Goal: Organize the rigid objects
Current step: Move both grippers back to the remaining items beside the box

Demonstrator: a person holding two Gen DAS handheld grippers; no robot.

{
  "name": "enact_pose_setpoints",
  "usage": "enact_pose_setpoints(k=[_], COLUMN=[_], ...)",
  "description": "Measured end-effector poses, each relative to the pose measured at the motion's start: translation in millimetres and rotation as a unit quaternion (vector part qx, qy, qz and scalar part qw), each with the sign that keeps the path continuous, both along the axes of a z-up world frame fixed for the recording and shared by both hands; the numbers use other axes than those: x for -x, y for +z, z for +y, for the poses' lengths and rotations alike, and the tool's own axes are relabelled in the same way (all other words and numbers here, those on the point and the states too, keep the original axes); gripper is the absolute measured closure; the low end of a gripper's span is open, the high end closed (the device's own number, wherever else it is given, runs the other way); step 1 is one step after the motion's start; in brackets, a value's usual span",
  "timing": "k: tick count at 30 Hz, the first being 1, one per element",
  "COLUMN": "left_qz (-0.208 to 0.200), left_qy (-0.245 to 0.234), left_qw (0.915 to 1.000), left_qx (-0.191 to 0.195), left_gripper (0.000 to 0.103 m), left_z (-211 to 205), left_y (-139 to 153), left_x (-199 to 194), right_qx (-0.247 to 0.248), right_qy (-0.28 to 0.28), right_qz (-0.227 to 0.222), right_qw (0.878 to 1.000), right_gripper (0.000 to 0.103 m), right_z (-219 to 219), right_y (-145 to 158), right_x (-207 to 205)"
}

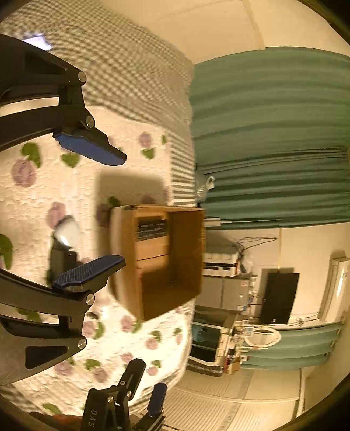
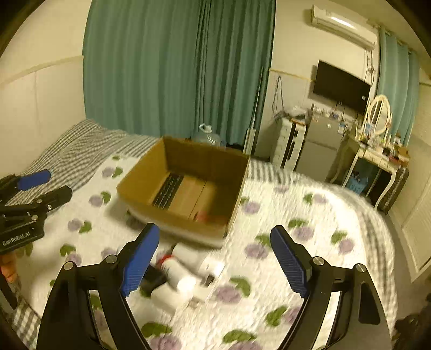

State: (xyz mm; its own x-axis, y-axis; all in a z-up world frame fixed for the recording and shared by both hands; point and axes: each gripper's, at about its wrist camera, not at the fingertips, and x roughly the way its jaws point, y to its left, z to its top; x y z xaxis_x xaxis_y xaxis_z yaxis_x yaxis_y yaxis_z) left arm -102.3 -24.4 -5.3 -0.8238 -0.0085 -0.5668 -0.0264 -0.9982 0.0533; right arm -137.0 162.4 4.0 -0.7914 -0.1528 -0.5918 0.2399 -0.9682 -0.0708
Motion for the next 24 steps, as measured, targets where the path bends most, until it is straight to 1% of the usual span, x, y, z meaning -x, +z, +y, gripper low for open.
enact_pose_setpoints(k=[2,6,8,12,13,16,18,19,20,21,22,24], left_qz=[-0.016,-0.034,-0.048,-0.076,-0.080,-0.084,-0.087,-0.089,-0.091,-0.094,-0.096,-0.098], left_qy=[0.005,0.014,0.015,0.012,0.013,0.008,0.006,0.004,0.003,0.002,0.000,-0.003], left_qw=[0.9998,0.9993,0.9987,0.9969,0.9966,0.9963,0.9961,0.9959,0.9958,0.9955,0.9954,0.9952], left_qx=[-0.006,0.009,0.006,0.015,0.017,0.015,0.011,0.010,0.010,0.010,0.010,0.008], left_gripper=[0.031,0.031,0.031,0.031,0.031,0.031,0.031,0.031,0.031,0.031,0.031,0.031], left_z=[1.5,8.1,7.7,7.1,6.9,5.4,4.9,4.4,4.2,4.2,4.0,5.0], left_y=[-18.1,-55.7,-75.7,-106.2,-109.4,-116.8,-120.3,-121.5,-122.9,-124.5,-125.3,-125.9], left_x=[-0.3,2.9,4.9,10.8,11.7,14.7,17.2,18.1,18.4,18.4,18.8,18.6], right_qx=[0.000,0.003,0.002,-0.021,-0.022,-0.005,-0.018,-0.034,-0.037,-0.031,-0.026,-0.029], right_qy=[0.004,0.005,0.002,0.008,0.009,0.013,0.015,0.010,0.011,0.014,0.017,0.021], right_qz=[-0.016,-0.058,-0.072,-0.118,-0.128,-0.148,-0.156,-0.163,-0.166,-0.167,-0.166,-0.161], right_qw=[1.000,0.998,0.997,0.993,0.992,0.989,0.988,0.986,0.985,0.985,0.986,0.986], right_gripper=[0.018,0.018,0.018,0.018,0.018,0.019,0.020,0.027,0.028,0.031,0.037,0.039], right_z=[-4.5,-12.7,-16.0,-31.4,-33.4,-38.2,-45.9,-48.4,-48.8,-47.2,-46.1,-44.0], right_y=[-21.0,-63.8,-81.7,-121.6,-126.7,-138.7,-146.7,-152.3,-155.4,-155.6,-154.3,-151.1], right_x=[-1.2,2.4,3.5,11.3,13.9,21.5,26.7,29.3,30.1,29.5,28.6,23.8])
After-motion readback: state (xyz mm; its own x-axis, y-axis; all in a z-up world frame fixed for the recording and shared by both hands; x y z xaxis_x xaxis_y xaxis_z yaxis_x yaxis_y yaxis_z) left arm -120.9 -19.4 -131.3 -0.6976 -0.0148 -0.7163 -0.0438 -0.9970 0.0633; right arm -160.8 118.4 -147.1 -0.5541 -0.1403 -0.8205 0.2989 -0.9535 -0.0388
